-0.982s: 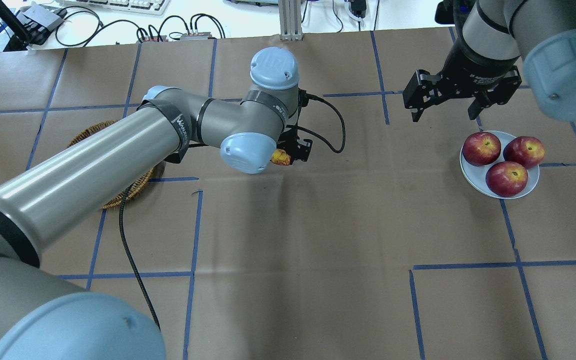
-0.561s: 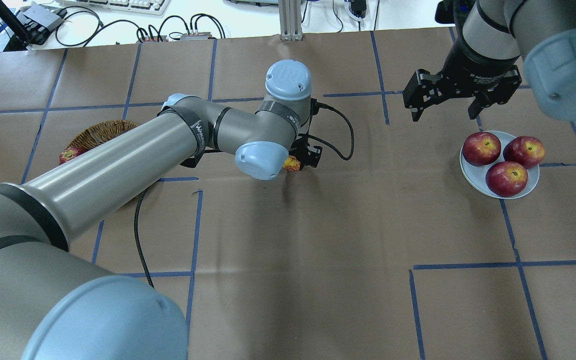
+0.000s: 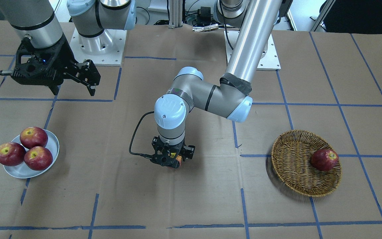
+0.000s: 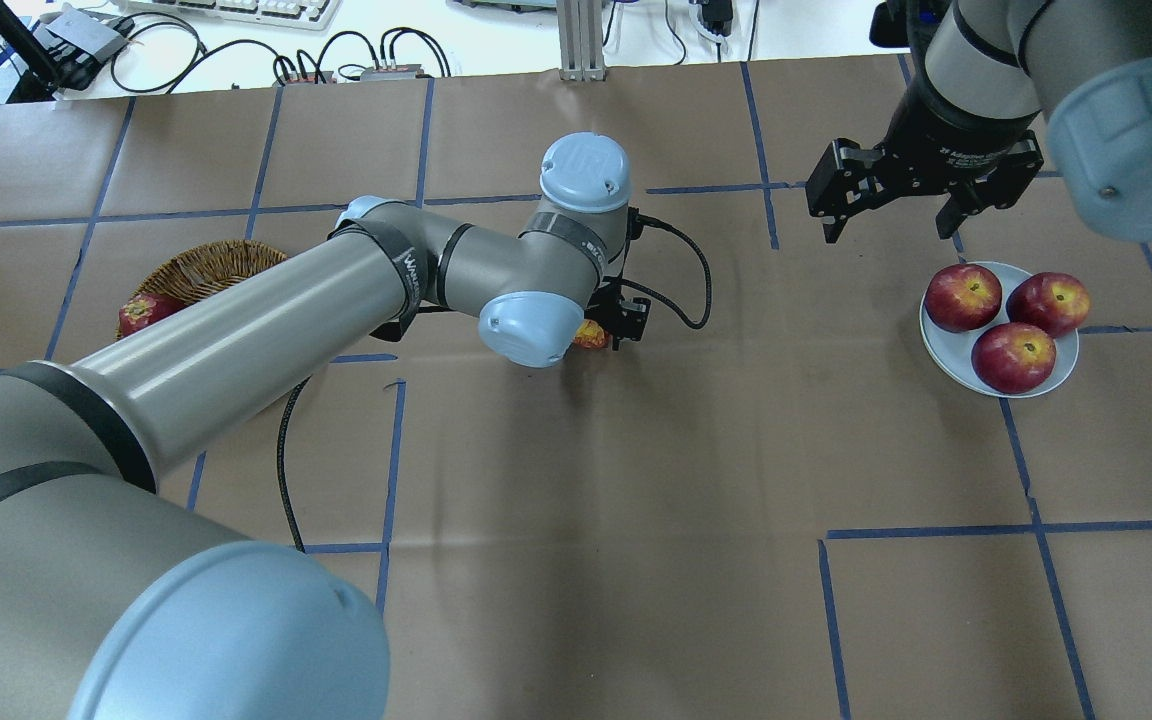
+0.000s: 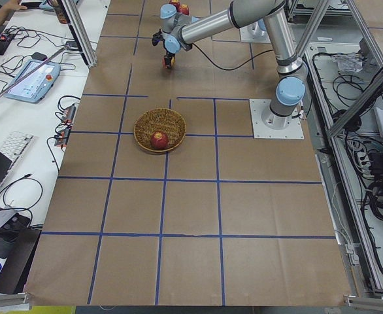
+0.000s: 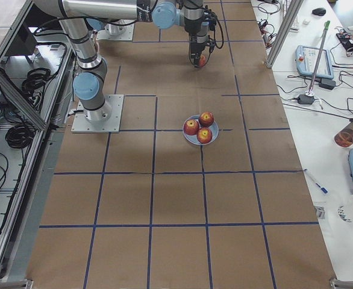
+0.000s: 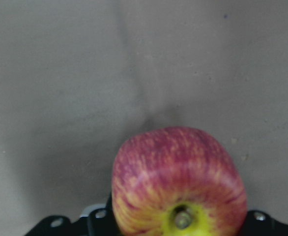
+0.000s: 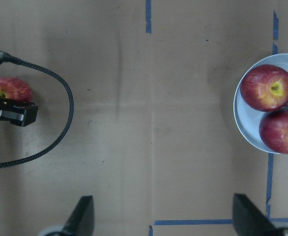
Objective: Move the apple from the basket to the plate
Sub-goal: 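Carry the apple with the left gripper to the table center and release it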
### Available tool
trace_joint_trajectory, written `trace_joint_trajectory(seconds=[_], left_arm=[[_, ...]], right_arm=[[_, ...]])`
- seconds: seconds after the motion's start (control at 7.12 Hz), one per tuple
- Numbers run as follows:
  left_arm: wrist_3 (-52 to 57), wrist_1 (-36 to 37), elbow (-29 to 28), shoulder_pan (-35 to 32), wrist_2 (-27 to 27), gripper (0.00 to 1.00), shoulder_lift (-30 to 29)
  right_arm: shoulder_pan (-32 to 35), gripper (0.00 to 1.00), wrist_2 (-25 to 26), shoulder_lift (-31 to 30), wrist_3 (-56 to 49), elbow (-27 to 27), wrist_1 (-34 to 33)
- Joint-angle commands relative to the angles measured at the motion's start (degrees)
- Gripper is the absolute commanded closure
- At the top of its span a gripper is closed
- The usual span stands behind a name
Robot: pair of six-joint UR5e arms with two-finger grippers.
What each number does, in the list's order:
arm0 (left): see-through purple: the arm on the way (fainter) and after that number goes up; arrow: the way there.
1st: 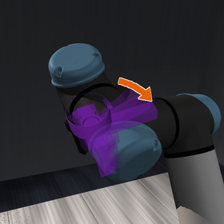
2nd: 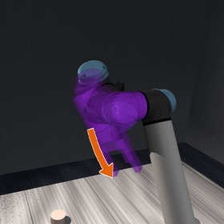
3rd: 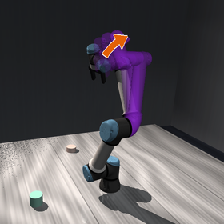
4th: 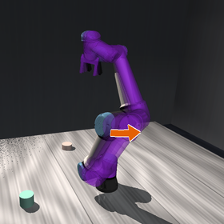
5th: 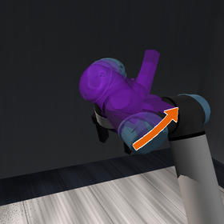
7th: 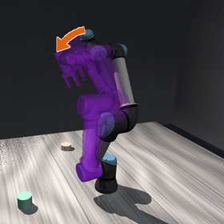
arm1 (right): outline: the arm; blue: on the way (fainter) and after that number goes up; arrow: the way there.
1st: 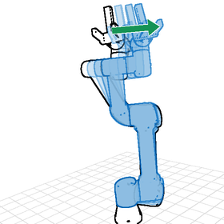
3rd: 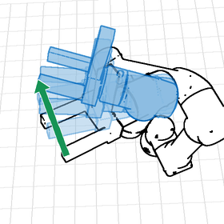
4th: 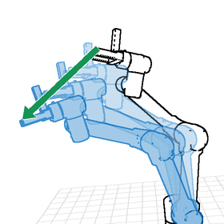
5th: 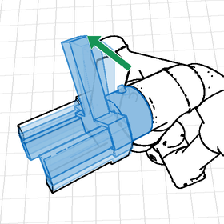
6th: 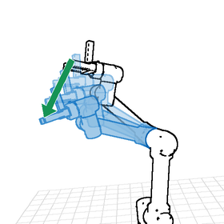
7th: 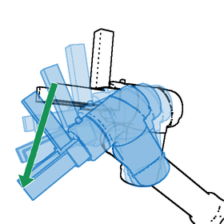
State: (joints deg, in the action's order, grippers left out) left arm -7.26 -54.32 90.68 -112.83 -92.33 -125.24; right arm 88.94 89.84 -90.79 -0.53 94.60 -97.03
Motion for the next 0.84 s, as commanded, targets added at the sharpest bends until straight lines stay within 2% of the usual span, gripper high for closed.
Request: trace_joint_trajectory(seconds=[0.0, 0.14, 0.28, 0.42, 0.56, 0.7], left_arm=[[0.31, -0.86, -0.42, 0.15, -0.22, 0.01, 2.7], [0.57, -2.61, -0.5, 1.29, -0.31, 0.01, 6.98], [1.1, -8.81, -1.98, 3.3, -0.31, 0.01, 11.29], [4.59, -19.57, -5.48, 5.76, -0.31, 0.01, 17.86], [11.67, -33.78, -8.3, 9.7, -0.83, 0.01, 25.75], [19.4, -41.66, -9.63, 16.17, -0.75, 0.01, 32.01]], right_arm=[[0.0, 0.0, 0.07, 0.0, -0.09, 0.32, 0.0], [0.0, 0.0, 0.07, 0.0, -0.09, 0.4, 0.09], [0.0, 0.0, 0.24, 0.09, 0.08, 0.32, 0.0], [0.0, 0.0, 0.77, 0.27, 0.09, -0.2, 0.0], [0.18, 0.0, 1.03, 0.44, 0.78, -0.21, -0.09], [0.35, 0.0, 0.69, 0.62, 1.57, -0.21, -0.26]])
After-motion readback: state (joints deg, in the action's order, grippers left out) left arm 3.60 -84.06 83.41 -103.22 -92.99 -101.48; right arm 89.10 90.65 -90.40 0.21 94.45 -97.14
